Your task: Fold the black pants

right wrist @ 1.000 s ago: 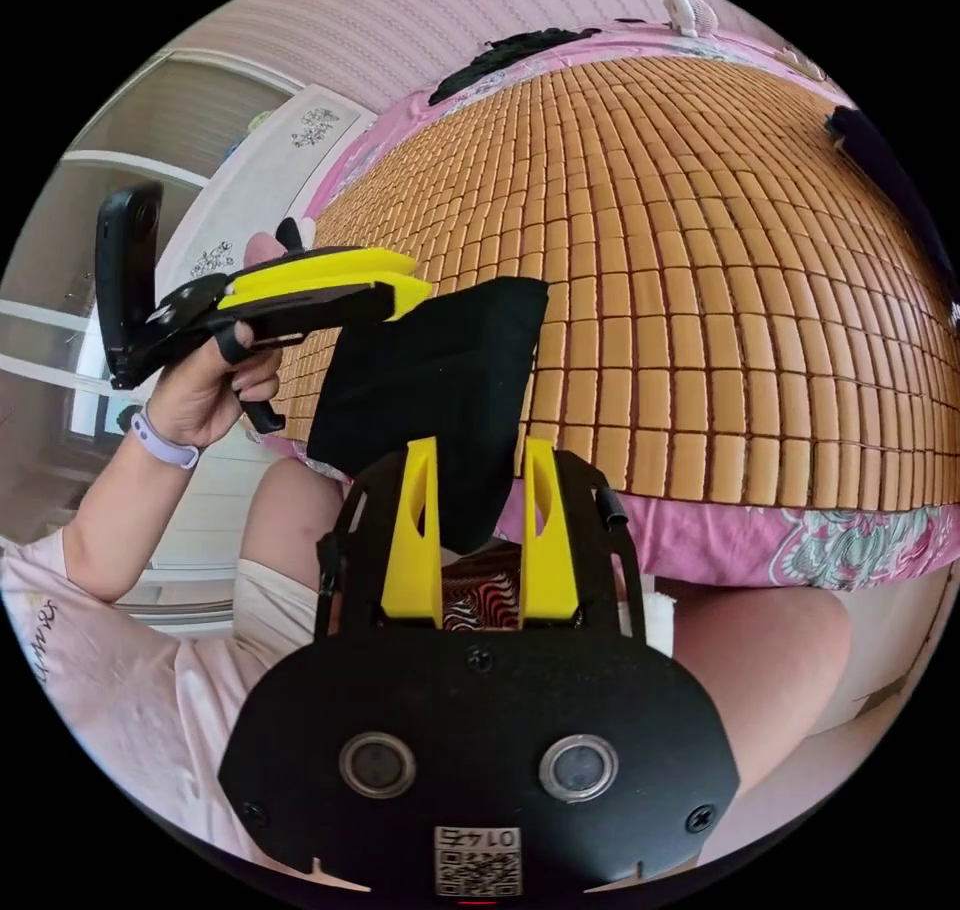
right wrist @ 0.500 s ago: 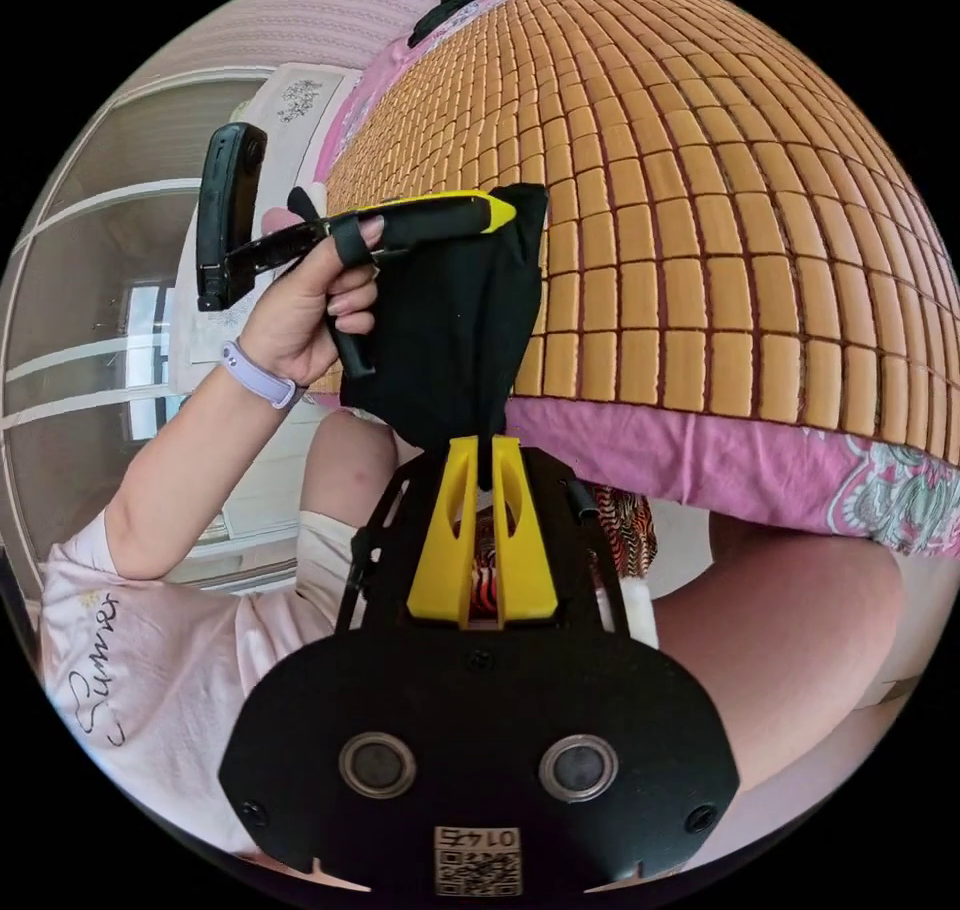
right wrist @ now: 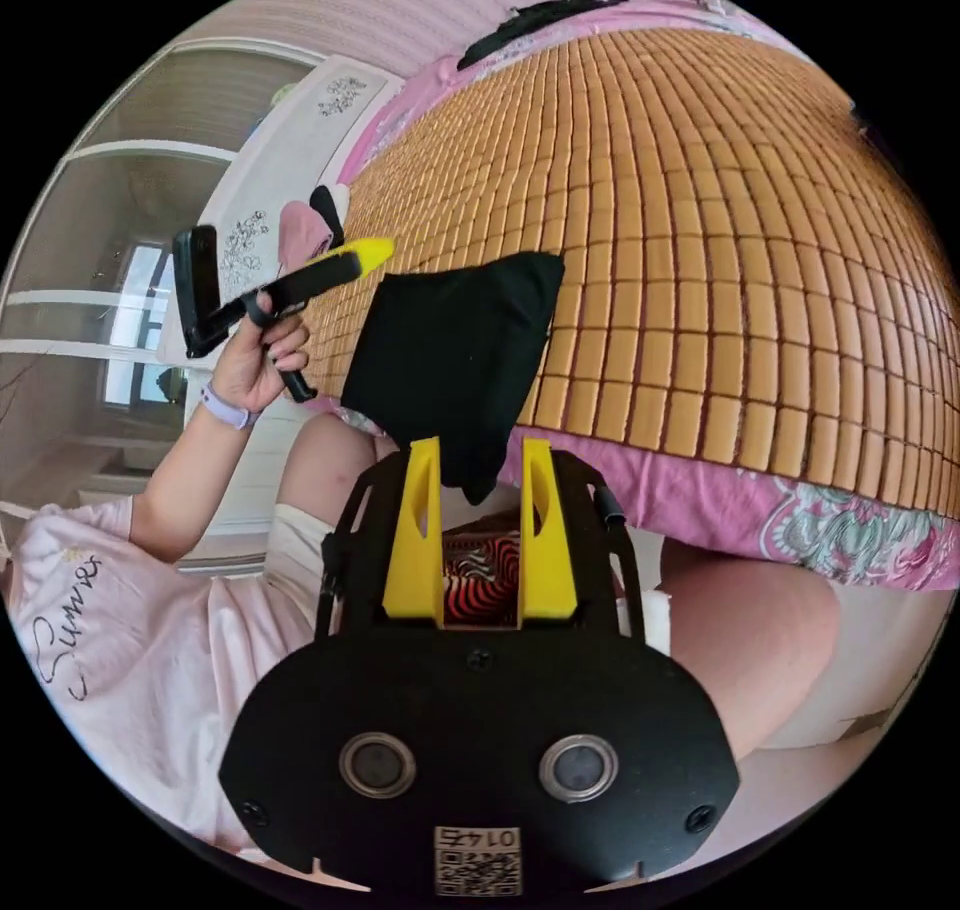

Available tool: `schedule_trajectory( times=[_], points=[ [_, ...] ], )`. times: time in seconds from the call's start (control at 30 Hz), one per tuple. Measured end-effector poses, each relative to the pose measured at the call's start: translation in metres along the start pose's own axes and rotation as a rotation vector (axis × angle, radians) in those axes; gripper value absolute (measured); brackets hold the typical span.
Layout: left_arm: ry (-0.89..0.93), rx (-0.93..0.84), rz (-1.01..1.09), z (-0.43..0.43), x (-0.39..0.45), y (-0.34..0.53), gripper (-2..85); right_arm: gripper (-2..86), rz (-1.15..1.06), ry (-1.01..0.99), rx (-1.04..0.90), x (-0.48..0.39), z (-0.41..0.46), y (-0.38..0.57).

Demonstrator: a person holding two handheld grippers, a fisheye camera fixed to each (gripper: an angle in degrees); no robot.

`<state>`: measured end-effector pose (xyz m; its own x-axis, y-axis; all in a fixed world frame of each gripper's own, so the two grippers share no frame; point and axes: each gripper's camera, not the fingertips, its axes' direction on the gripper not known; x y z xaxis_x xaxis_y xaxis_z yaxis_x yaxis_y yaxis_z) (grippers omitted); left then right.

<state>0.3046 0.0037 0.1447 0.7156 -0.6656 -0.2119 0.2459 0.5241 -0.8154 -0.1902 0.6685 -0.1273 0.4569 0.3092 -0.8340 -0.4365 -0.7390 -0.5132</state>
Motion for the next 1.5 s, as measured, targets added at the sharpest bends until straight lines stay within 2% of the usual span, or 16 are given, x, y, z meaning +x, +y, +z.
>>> schedule_trajectory(
  times=[0.13,0.33,0.57,0.7,0.83,1.03,1.3,1.5],
  points=[
    [-0.181,-0.004,-0.101,-0.039,-0.037,0.079,10.8,15.4,0.059,-0.03,0.12,0.012,0.005,-0.014],
    [-0.197,-0.048,-0.209,-0.028,-0.058,0.122,13.3,11.7,0.213,-0.101,0.212,0.022,0.015,-0.018],
    [-0.163,-0.081,-0.235,-0.004,-0.053,0.117,12.6,8.8,0.123,0.14,0.127,-0.031,0.012,-0.025],
    [-0.173,-0.047,-0.248,-0.008,-0.047,0.125,12.1,7.0,0.16,0.123,0.095,-0.035,0.001,-0.035],
    [-0.132,-0.058,-0.217,-0.013,-0.04,0.127,8.5,5.5,0.046,0.171,0.052,-0.057,-0.012,-0.044],
    [-0.185,-0.008,-0.179,-0.028,-0.014,0.144,7.4,4.9,-0.094,0.171,0.077,-0.107,-0.046,-0.047],
    [-0.225,0.091,-0.164,-0.066,0.027,0.158,7.0,4.6,-0.535,0.279,0.054,-0.228,-0.097,-0.062],
    [-0.243,0.192,-0.159,-0.105,0.053,0.143,7.0,4.4,-0.627,0.3,0.062,-0.257,-0.153,-0.085]
  ],
)
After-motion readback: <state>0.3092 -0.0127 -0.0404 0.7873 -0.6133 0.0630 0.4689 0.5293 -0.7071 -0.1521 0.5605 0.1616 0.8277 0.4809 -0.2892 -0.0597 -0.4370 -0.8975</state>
